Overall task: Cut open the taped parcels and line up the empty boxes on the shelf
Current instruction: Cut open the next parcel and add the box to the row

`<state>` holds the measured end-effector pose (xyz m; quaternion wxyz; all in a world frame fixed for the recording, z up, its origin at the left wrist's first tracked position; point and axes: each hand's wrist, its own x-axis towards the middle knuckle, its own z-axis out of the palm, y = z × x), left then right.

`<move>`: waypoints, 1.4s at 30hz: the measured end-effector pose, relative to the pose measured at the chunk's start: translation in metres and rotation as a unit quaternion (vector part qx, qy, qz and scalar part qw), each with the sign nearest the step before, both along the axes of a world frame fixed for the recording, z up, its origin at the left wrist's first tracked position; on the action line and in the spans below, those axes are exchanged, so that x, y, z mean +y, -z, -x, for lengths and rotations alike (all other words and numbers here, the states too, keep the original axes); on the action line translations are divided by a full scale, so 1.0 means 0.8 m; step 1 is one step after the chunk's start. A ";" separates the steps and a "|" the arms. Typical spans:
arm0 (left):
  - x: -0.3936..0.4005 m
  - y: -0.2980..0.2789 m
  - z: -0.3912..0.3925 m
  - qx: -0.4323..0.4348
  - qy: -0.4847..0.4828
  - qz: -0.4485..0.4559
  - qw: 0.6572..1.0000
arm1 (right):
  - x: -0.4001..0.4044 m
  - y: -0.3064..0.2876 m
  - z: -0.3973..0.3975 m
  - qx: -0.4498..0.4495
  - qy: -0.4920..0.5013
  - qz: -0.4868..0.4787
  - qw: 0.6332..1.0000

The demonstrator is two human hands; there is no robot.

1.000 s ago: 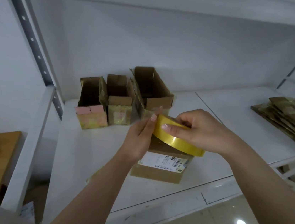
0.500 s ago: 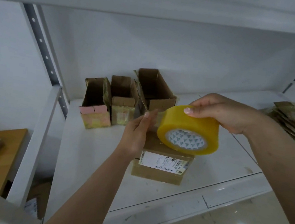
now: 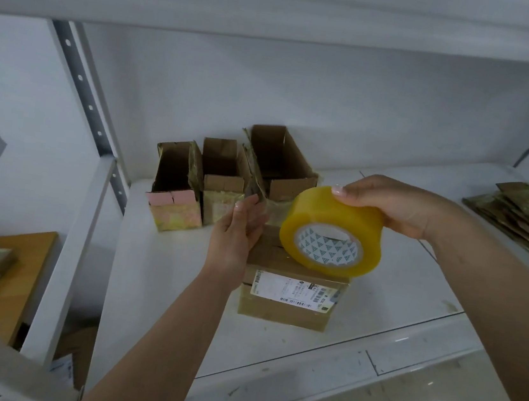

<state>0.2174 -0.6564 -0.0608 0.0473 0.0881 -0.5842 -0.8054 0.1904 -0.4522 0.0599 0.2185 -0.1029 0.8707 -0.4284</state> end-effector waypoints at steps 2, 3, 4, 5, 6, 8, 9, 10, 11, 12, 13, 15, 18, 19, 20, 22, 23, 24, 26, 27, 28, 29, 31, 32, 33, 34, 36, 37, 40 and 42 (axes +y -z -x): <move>0.001 -0.001 -0.002 0.008 0.002 0.016 1.000 | 0.009 0.004 0.001 -0.004 0.020 0.061 0.998; 0.002 -0.001 -0.003 0.012 0.004 0.022 1.000 | 0.010 0.006 0.001 0.007 0.028 0.068 0.997; 0.004 -0.001 -0.003 0.018 0.004 0.033 0.999 | 0.008 0.007 0.002 0.023 0.034 0.059 0.997; 0.005 -0.001 -0.003 0.024 0.002 0.044 0.999 | 0.003 0.008 0.002 0.042 0.039 0.043 0.997; 0.006 -0.001 -0.003 0.023 -0.003 0.051 0.998 | -0.003 0.008 0.002 0.057 0.042 0.027 0.997; 0.004 0.003 -0.003 0.016 -0.016 0.059 0.998 | -0.015 0.010 0.002 0.077 0.050 0.012 0.996; 0.000 0.007 -0.002 0.010 -0.028 0.069 0.997 | -0.018 0.010 0.002 0.084 0.054 0.009 0.995; -0.006 0.012 -0.002 0.002 -0.041 0.085 0.996 | -0.020 0.011 0.003 0.088 0.058 0.005 0.994; -0.013 0.016 -0.001 -0.008 -0.053 0.102 0.993 | -0.021 0.011 0.003 0.091 0.063 0.002 0.994; -0.021 0.020 -0.001 -0.013 -0.057 0.115 0.992 | -0.022 0.011 0.002 0.094 0.065 0.000 0.993; -0.027 0.023 0.000 -0.013 -0.054 0.124 0.991 | -0.024 0.011 0.003 0.099 0.065 -0.002 0.993; -0.033 0.026 -0.002 -0.033 -0.037 0.126 0.991 | -0.031 0.012 0.002 0.109 0.067 -0.006 0.992; -0.030 0.038 -0.007 -0.087 -0.008 0.120 0.989 | -0.042 0.013 0.001 0.119 0.072 -0.003 0.990; -0.026 0.045 -0.008 -0.100 0.003 0.116 0.988 | -0.044 0.013 0.001 0.122 0.075 -0.001 0.990; -0.023 0.053 -0.009 -0.110 0.015 0.113 0.987 | -0.045 0.014 0.001 0.124 0.079 0.000 0.989; -0.014 0.061 -0.011 -0.131 0.031 0.107 0.985 | -0.046 0.015 0.002 0.128 0.082 0.005 0.988; -0.011 0.062 -0.011 -0.147 0.035 0.097 0.984 | -0.047 0.016 0.002 0.130 0.084 0.007 0.988; -0.009 0.062 -0.010 -0.163 0.038 0.085 0.982 | -0.047 0.017 0.002 0.132 0.086 0.009 0.987; -0.006 0.063 -0.008 -0.188 0.038 0.056 0.980 | -0.047 0.019 0.003 0.137 0.090 0.014 0.986; -0.005 0.063 -0.007 -0.199 0.037 0.042 0.979 | -0.047 0.019 0.003 0.139 0.090 0.017 0.986; -0.004 0.063 -0.007 -0.208 0.035 0.026 0.977 | -0.047 0.019 0.002 0.140 0.090 0.019 0.986; -0.003 0.065 -0.007 -0.217 0.034 0.015 0.976 | -0.047 0.018 0.002 0.141 0.091 0.020 0.986; -0.004 0.070 -0.007 -0.229 0.023 -0.017 0.973 | -0.047 0.018 0.001 0.141 0.093 0.022 0.985; -0.004 0.072 -0.008 -0.234 0.018 -0.037 0.971 | -0.046 0.019 0.000 0.140 0.094 0.025 0.985; -0.004 0.074 -0.009 -0.237 0.012 -0.053 0.970 | -0.046 0.020 0.000 0.140 0.093 0.027 0.985; -0.003 0.076 -0.010 -0.238 0.009 -0.058 0.969 | -0.046 0.020 -0.001 0.140 0.091 0.028 0.986; 0.001 0.075 -0.007 -0.241 0.009 -0.048 0.969 | -0.046 0.019 0.000 0.140 0.089 0.027 0.986; 0.003 0.072 -0.006 -0.244 0.010 -0.043 0.969 | -0.046 0.019 0.000 0.139 0.089 0.027 0.986; 0.002 0.055 -0.006 -0.229 0.031 0.017 0.973 | -0.045 0.018 0.001 0.131 0.083 0.021 0.988; -0.008 0.043 -0.009 -0.175 0.049 0.124 0.976 | -0.043 0.019 0.002 0.121 0.069 0.014 0.990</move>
